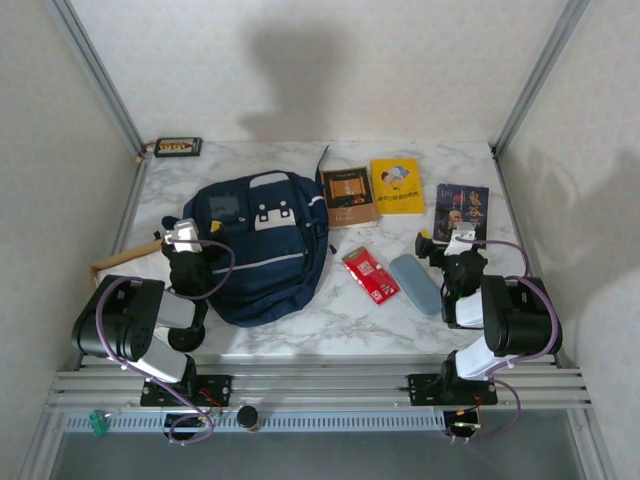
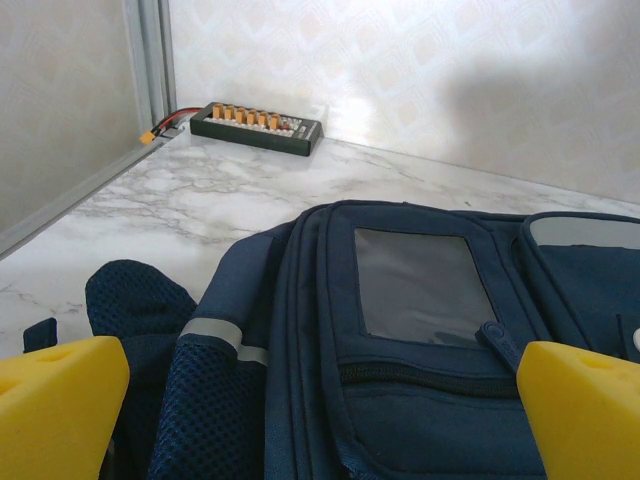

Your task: Pack the student bag

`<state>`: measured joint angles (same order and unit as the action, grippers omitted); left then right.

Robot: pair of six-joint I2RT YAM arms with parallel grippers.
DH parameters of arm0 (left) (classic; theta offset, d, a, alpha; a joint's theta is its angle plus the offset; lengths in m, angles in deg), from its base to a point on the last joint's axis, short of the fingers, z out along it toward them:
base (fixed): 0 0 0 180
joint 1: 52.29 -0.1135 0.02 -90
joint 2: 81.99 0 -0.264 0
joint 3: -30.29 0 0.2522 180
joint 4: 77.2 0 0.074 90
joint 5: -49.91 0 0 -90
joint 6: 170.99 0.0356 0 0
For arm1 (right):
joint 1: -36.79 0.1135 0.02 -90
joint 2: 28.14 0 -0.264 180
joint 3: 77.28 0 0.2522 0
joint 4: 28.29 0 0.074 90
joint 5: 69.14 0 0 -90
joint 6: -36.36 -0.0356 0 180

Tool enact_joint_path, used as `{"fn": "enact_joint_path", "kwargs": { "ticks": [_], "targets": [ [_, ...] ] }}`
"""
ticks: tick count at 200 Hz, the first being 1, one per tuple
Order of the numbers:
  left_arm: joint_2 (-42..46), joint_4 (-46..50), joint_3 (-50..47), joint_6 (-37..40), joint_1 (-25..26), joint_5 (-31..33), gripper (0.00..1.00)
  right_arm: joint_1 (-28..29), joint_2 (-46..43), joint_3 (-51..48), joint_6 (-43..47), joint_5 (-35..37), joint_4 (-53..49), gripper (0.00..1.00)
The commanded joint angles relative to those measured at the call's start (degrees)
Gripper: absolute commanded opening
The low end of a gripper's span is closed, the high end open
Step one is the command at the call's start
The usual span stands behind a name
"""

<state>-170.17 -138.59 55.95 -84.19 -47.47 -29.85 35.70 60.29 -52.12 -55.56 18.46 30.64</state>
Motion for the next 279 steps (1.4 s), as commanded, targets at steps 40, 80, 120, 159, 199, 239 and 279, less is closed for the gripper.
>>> {"fn": "enact_joint_path", "kwargs": {
  "ticks": [40,80,120,159,199,239,279],
  "targets": [
    [-0.31,-0.48,0.45,0.56,0.19,-0.75,0.99,0.42,0.26,0.86,0.51,0.93,1.85,0.99],
    [-0.26,-0.48,0.43,0.54,0.19,-0.75,0.99,0.39,0.24,0.91,0.51,0.86,1.90,0.99],
    [-0.29,-0.49,0.40,0.52,0.19,-0.75,0.99,0.39,0.26,0.91,0.51,0.88,1.92,0.99],
    [-0.28,-0.50,0.47,0.56,0.19,-0.77,0.99,0.42,0.25,0.92,0.51,0.83,1.85,0.99],
    [-0.19,-0.58,0.41,0.57,0.12,-0.75,0.99,0.40,0.05,0.82,0.51,0.71,2.03,0.99],
    [4.05,1.06,-0.52,-0.53,0.28,2.52,0.99,0.44,-7.35,3.81,0.43,-0.03,-9.61,0.99],
    [16.91,23.91,5.31,-3.41,0.20,3.78,0.99,0.36,-19.45,8.70,-2.89,3.41,-25.38,0.99]
  ]
}}
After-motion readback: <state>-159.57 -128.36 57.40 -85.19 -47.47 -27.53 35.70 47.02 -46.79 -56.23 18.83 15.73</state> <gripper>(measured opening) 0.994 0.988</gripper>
